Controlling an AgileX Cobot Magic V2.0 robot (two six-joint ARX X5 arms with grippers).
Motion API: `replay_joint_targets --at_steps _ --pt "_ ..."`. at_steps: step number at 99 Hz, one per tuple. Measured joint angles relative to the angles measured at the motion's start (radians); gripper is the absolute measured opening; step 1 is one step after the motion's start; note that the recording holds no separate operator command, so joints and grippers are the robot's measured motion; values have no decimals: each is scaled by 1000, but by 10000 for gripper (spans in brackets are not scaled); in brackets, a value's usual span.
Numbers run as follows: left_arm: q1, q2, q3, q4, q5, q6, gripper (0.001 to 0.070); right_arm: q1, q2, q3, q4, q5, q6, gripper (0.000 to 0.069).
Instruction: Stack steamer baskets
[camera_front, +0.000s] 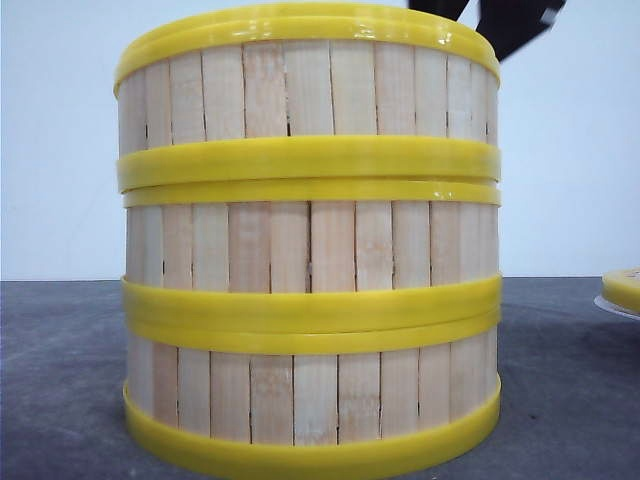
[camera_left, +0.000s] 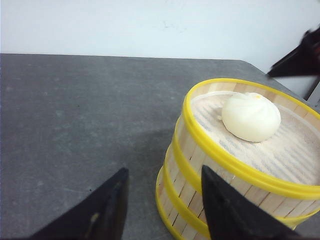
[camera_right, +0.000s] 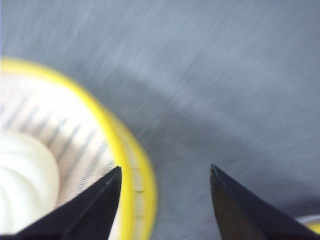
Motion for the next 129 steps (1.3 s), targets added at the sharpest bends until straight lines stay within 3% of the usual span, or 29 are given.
replay_joint_targets --at_steps 20,37,73,92,110,129 --pt "0 0 0 0 0 0 269 -2 -158 0 0 201 3 344" --pt "0 0 0 0 0 0 269 -12 -295 0 -1 307 14 344" --pt "0 0 0 0 0 0 269 -167 -367 1 -161 301 37 344" --pt "0 0 0 0 0 0 269 -291 -338 -26 -159 207 40 344" --pt "0 0 0 0 0 0 269 -418 -298 -146 -135 98 42 344" --pt "0 0 0 -1 0 0 269 -488 -291 -320 -54 61 49 344"
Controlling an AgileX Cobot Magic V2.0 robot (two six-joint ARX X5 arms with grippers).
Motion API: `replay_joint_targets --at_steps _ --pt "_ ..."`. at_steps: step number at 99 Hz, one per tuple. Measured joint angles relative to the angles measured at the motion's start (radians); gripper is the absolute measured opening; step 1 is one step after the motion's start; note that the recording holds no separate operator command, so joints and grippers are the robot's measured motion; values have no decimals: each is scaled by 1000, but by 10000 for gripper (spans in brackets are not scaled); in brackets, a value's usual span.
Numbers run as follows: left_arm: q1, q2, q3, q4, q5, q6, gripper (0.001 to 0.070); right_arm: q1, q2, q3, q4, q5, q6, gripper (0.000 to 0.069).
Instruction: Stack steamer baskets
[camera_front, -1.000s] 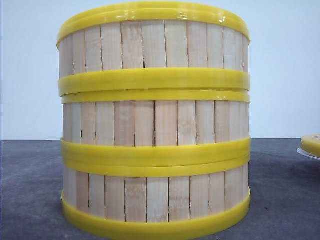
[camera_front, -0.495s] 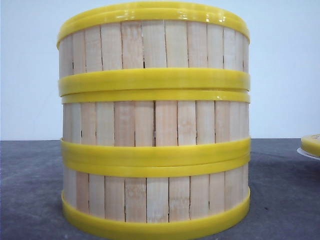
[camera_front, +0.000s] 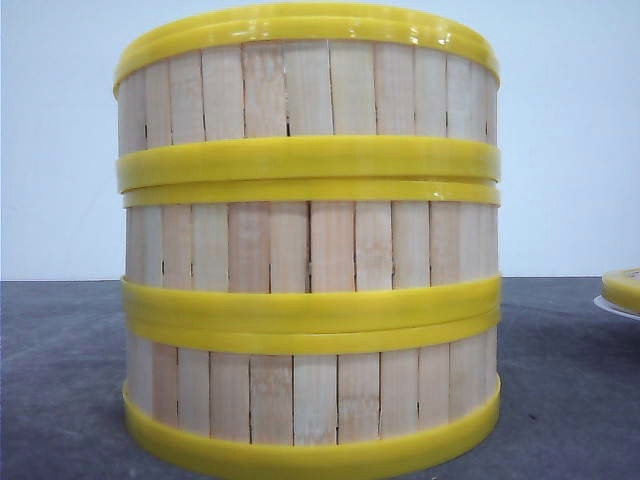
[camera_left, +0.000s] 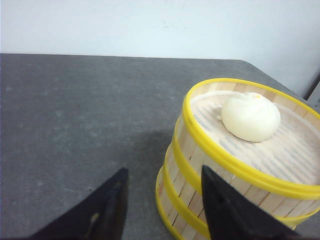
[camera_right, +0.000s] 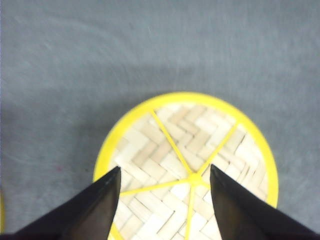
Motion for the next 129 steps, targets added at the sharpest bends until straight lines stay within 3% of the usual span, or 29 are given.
replay_joint_targets --at_steps 29,103,129 --pt "0 0 0 -22 0 0 269 -98 9 -187 98 -48 23 344" --pt "0 0 0 -22 0 0 269 -164 192 -190 162 -71 27 331" --pt "0 0 0 -22 0 0 269 -164 196 -190 169 -73 33 177"
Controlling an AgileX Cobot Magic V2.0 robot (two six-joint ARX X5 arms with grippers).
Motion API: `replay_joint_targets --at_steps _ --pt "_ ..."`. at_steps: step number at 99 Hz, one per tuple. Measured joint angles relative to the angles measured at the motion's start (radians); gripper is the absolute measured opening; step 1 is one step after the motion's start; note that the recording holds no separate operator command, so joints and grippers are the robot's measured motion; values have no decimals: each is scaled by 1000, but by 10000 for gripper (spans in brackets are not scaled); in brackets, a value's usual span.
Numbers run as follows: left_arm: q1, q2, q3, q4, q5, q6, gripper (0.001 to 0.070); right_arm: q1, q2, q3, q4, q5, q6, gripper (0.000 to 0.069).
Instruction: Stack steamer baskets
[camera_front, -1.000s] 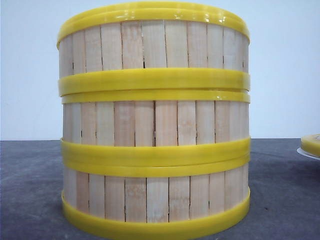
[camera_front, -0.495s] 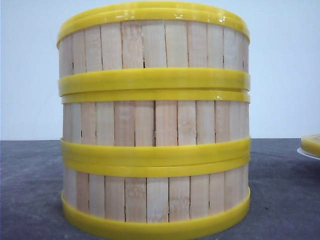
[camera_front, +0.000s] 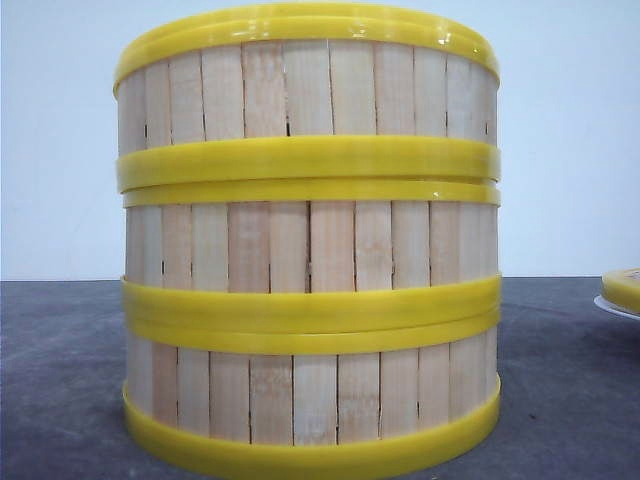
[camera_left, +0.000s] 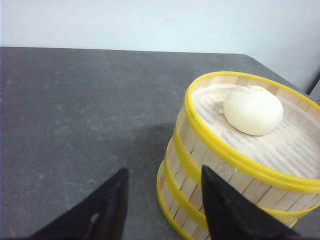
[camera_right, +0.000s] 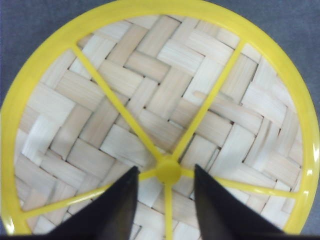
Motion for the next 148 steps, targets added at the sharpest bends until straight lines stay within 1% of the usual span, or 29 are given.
replay_joint_targets --at_steps 5,13,46,59,68,122,135,148 --pt "0 0 0 0 0 0 269 0 0 0 0 0 0 153" --pt "0 0 0 0 0 0 269 0 0 0 0 0 0 138" --pt "0 0 0 0 0 0 269 -5 22 0 -1 -2 1 128" --pt "0 0 0 0 0 0 269 -5 22 0 1 -2 9 70" --pt "0 0 0 0 0 0 269 -5 22 0 2 -1 12 58" --pt "0 0 0 0 0 0 269 -5 24 6 17 -5 15 56" --pt "0 0 0 0 0 0 269 -5 14 49 -13 -5 15 55" --pt "0 0 0 0 0 0 269 -5 -28 131 -49 -6 15 55"
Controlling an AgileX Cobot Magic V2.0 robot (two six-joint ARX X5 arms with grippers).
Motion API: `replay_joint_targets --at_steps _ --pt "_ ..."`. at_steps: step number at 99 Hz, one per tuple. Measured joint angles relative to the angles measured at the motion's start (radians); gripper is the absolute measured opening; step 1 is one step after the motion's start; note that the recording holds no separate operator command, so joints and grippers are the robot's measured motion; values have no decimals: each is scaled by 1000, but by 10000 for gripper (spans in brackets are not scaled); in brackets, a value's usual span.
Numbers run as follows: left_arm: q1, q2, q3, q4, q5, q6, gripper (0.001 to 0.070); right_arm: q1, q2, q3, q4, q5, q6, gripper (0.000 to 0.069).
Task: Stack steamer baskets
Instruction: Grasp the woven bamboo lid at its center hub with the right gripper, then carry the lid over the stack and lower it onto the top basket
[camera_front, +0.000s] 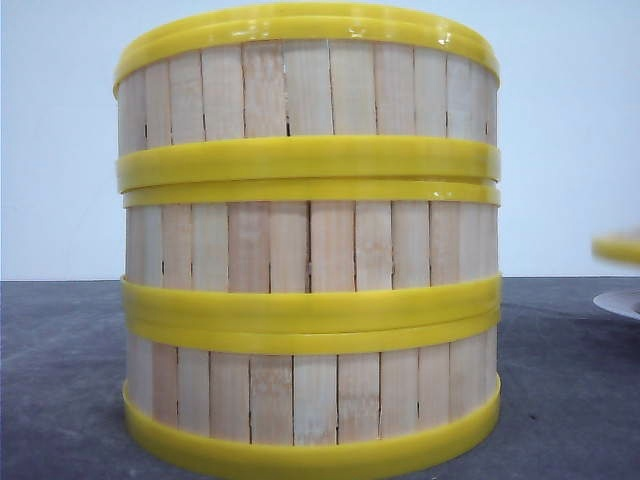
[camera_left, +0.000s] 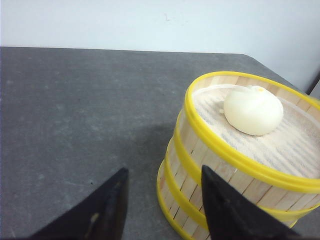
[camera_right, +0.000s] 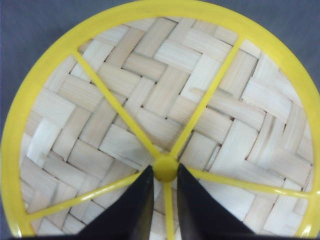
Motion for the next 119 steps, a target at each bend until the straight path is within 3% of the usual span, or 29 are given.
replay_joint_targets --at_steps 20,39,79,119 --pt "0 0 0 0 0 0 269 26 -67 131 -49 -27 -7 55" --pt "0 0 0 2 0 0 269 111 -84 261 -124 -143 -13 52" --pt "0 0 0 1 0 0 269 474 -70 486 -186 -175 -30 50" --pt "0 0 0 1 0 -1 269 793 127 671 -328 -164 -58 50"
